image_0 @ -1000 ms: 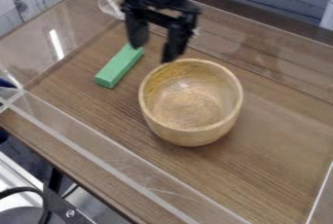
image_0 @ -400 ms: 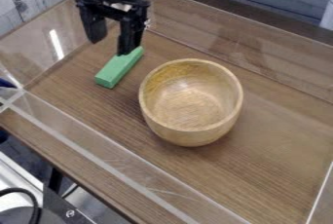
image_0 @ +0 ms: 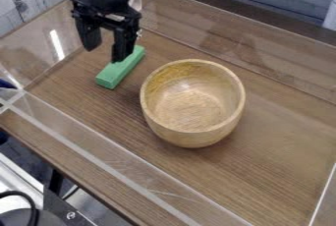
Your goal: Put the green block in the brown bowl
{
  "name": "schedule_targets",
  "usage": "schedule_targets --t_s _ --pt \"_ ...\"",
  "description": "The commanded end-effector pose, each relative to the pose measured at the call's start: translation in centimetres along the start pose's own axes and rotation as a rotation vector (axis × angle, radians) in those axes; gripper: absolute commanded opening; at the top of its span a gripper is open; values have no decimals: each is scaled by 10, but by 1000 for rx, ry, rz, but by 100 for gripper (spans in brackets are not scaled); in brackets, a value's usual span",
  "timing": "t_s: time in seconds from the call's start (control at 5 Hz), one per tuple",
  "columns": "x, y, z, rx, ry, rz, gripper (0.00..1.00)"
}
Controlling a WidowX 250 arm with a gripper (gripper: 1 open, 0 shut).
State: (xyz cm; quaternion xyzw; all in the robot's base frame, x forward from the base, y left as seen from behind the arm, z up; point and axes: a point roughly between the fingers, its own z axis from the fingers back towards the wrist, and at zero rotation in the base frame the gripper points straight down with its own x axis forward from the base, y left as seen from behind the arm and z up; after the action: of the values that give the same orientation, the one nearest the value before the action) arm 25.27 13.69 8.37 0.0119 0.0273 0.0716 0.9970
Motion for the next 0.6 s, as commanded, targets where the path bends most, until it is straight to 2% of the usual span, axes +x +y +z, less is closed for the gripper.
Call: schedule_targets --t_s 0.0,0.4 --pt "8 11 -1 13 -45 1 100" --pt "21 15 -9 -7 -64 1 100"
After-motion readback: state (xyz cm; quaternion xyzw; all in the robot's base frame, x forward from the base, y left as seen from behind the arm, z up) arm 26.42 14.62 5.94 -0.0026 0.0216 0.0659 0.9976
